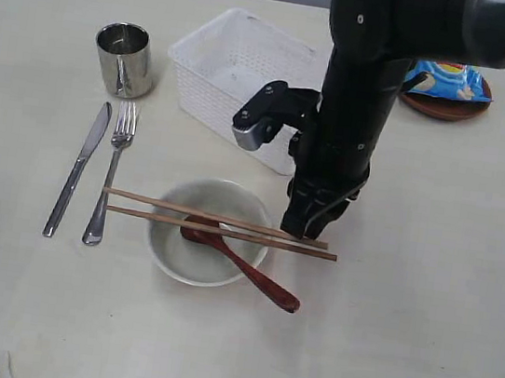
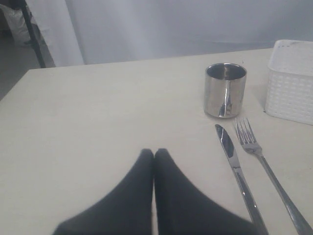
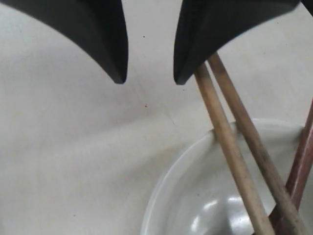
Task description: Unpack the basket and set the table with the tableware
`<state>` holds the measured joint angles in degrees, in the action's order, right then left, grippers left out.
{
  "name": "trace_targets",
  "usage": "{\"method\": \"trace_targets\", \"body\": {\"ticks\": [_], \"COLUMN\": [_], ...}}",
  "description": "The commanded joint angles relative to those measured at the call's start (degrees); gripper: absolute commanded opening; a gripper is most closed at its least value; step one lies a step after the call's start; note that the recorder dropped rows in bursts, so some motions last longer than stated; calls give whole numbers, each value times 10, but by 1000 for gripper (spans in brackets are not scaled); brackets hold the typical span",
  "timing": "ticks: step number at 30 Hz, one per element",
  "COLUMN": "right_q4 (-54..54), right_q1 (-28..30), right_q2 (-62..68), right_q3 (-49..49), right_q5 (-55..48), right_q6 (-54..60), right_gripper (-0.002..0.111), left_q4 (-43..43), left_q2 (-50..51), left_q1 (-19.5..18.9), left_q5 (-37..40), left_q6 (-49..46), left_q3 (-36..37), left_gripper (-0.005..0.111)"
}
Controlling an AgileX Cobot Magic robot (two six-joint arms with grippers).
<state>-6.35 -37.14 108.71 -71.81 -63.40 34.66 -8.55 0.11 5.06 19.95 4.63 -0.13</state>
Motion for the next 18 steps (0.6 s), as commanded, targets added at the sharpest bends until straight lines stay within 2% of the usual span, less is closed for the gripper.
{"method": "trace_targets", "body": {"ticks": [1, 8, 12, 15, 18], "right_q4": [4, 58, 19, -35, -34], "right_q1": [2, 2, -1, -25, -63], "right_q2": [-5, -22, -47, -55, -52], "right_q3": [1, -1, -1, -1, -5], "right_q5": [-9, 38, 72, 103, 137], "right_q6": [1, -52, -50, -33, -25], "right_gripper": [32, 32, 32, 32, 32], "left_q4": [-3, -3, -3, -3, -3], "left_q2": [-1, -1, -1, -1, -1], "left_q1": [3, 3, 3, 3, 3], "left_q5": [0, 0, 0, 0, 0], "left_q6": [1, 1, 1, 1, 1], "left_q3": [1, 1, 1, 1, 1], "left_gripper": [0, 0, 0, 0, 0]}}
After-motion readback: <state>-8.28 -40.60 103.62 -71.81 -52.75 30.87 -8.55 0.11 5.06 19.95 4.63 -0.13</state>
